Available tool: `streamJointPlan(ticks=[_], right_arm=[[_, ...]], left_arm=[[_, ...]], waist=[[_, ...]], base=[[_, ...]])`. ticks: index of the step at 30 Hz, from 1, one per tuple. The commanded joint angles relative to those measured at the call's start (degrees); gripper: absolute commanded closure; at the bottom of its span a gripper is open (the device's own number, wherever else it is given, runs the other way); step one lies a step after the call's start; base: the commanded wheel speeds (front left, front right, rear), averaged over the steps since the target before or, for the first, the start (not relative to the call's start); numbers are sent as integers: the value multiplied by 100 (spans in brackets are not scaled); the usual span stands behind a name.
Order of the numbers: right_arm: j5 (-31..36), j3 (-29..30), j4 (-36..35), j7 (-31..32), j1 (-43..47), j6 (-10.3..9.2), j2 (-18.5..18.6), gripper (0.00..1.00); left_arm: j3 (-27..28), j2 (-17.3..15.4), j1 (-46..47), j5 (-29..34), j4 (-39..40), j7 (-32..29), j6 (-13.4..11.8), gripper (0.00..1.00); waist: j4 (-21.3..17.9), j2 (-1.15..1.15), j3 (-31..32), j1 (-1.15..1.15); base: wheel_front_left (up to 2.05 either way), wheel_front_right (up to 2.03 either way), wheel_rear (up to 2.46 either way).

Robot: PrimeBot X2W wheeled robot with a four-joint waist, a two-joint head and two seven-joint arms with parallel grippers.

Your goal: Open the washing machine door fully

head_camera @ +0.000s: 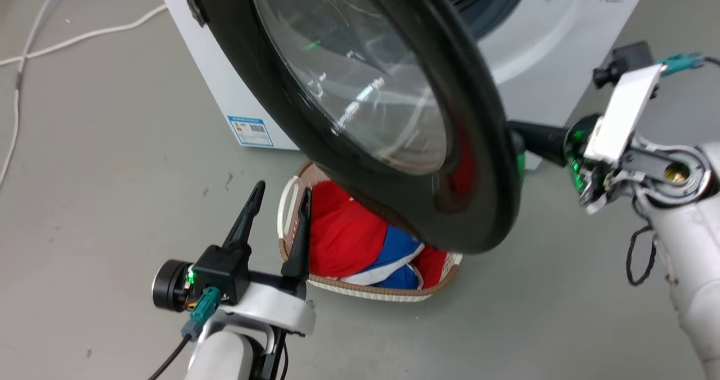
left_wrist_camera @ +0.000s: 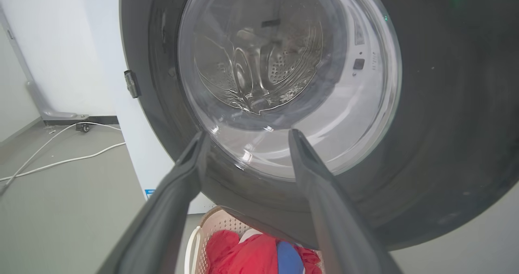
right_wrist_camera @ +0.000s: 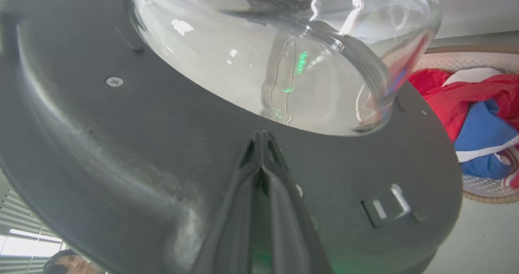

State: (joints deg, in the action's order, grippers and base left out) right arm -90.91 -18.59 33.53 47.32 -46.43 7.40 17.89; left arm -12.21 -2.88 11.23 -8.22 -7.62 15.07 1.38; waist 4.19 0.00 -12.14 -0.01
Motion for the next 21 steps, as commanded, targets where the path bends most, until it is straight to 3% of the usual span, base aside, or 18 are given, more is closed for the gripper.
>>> streamJointPlan(ticks=[1, 21], right_arm=[[52, -73, -117, -35, 189, 16, -63, 100], [229, -375, -909, -938, 1602, 16, -988, 100]], left_arm=[[20, -1, -81, 25, -20, 14, 20, 0], [52, -43, -609, 52, -169, 14, 188, 0]], waist=[[69, 0, 148, 1], [104, 0, 749, 1]], base=[[0, 0, 0], [0, 0, 0]])
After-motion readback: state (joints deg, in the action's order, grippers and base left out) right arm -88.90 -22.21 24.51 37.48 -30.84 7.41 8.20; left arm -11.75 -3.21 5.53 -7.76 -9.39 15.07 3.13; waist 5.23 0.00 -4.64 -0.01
